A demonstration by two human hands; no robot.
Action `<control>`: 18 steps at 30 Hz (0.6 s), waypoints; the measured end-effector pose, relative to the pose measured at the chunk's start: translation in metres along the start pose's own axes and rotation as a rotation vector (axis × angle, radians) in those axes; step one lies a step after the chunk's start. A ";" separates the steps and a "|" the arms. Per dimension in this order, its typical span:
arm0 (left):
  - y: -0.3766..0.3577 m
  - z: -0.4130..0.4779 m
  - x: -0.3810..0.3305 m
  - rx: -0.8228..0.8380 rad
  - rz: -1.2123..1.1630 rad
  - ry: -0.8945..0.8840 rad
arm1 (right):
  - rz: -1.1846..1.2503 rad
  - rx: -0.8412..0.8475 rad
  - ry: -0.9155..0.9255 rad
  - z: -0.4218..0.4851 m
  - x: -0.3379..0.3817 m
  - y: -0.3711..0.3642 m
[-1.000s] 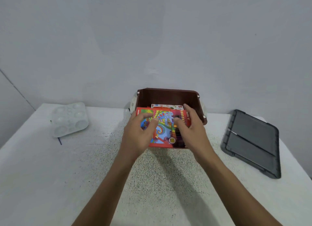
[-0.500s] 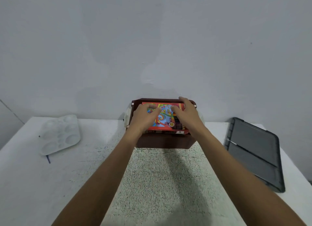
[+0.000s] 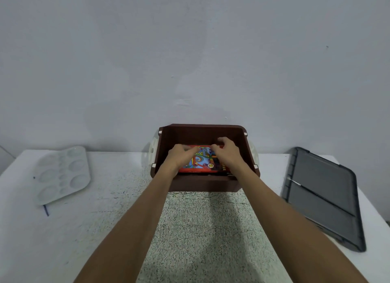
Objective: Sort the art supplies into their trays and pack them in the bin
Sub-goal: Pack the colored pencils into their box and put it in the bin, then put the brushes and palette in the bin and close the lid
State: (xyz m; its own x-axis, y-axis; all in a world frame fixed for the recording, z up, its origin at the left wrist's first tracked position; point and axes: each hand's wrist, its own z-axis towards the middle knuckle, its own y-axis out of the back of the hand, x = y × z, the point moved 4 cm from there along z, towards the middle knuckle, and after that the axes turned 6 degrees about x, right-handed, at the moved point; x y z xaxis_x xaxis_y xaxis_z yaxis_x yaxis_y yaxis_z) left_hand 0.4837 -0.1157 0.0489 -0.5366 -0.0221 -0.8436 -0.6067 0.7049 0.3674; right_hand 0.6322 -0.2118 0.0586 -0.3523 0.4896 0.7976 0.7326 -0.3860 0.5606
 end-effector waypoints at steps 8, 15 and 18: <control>-0.003 0.020 0.004 0.069 0.256 0.004 | -0.158 0.119 0.000 0.017 -0.006 -0.009; -0.006 -0.003 -0.010 -0.123 0.560 -0.269 | -0.316 -0.051 0.165 -0.004 0.001 0.008; -0.018 -0.029 -0.019 -0.212 0.580 -0.514 | -0.244 -0.145 0.292 -0.027 0.006 0.023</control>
State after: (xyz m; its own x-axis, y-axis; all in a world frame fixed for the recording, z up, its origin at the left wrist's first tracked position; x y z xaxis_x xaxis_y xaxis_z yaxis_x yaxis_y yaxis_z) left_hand 0.4879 -0.1489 0.0697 -0.4948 0.6720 -0.5509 -0.4402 0.3528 0.8257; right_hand 0.6307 -0.2392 0.0821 -0.6715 0.3464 0.6551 0.5247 -0.4021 0.7504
